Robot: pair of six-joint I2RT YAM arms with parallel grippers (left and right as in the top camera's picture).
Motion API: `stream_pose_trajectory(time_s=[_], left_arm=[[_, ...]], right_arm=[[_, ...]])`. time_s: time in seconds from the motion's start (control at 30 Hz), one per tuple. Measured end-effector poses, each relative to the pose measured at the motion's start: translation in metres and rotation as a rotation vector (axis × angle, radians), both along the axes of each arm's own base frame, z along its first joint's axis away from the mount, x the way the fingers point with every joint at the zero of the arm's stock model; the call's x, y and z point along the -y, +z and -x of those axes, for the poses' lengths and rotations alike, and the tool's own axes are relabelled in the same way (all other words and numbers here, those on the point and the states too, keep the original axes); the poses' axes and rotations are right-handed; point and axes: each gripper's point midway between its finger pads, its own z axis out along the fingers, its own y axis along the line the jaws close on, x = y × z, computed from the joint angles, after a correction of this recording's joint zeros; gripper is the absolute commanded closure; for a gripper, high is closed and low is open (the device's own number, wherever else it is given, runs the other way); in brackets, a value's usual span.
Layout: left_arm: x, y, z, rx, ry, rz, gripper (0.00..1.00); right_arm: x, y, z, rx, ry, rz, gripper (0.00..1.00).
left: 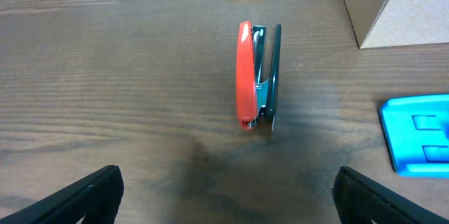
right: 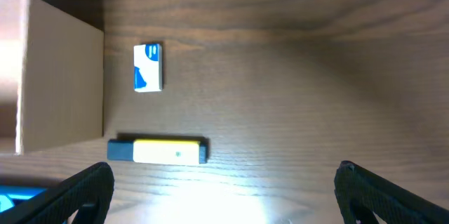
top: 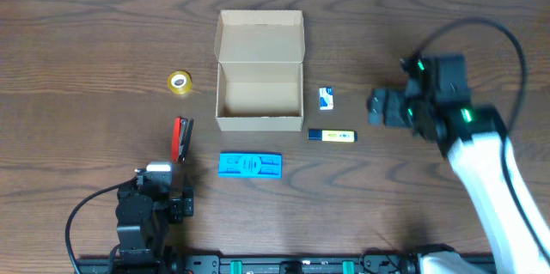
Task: Pack container
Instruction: 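Reach the right gripper to the white eraser box and grasp it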
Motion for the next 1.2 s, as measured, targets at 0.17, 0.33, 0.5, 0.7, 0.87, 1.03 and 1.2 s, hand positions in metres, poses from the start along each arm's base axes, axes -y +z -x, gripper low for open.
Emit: stream_pose_trajectory(time_s=[0.17, 0.33, 0.5, 0.7, 0.87, 1.03, 1.2], left_arm=[[0.0, 0.0, 0.0, 0.001, 0.0, 0.0, 0.05], [0.0, 0.0, 0.0, 0.0, 0.0, 0.0, 0.05], [0.0, 0.0, 0.0, 0.0, 0.0, 0.0, 0.04], [0.0, 0.0, 0.0, 0.0, 0.0, 0.0, 0.05], [0.0, 0.0, 0.0, 0.0, 0.0, 0.0, 0.05], [0.0, 0.0, 0.0, 0.0, 0.0, 0.0, 0.04], [0.0, 0.0, 0.0, 0.0, 0.0, 0.0, 0.05]], right_arm=[[-0.027, -0.016, -0.042, -0.071, 0.056, 0.009, 0.01], [-0.052, -0.043, -0.066, -0.124, 0.099, 0.032, 0.01], [-0.068, -0.073, -0.075, -0.149, 0.127, 0.051, 0.01], [-0.085, -0.087, -0.085, -0.128, 0.154, 0.05, 0.01], [-0.089, -0.09, -0.088, -0.119, 0.162, 0.048, 0.02], [-0.089, -0.098, -0.087, -0.135, 0.159, 0.055, 0.05], [-0.087, -0.124, -0.085, -0.193, 0.145, 0.064, 0.09]])
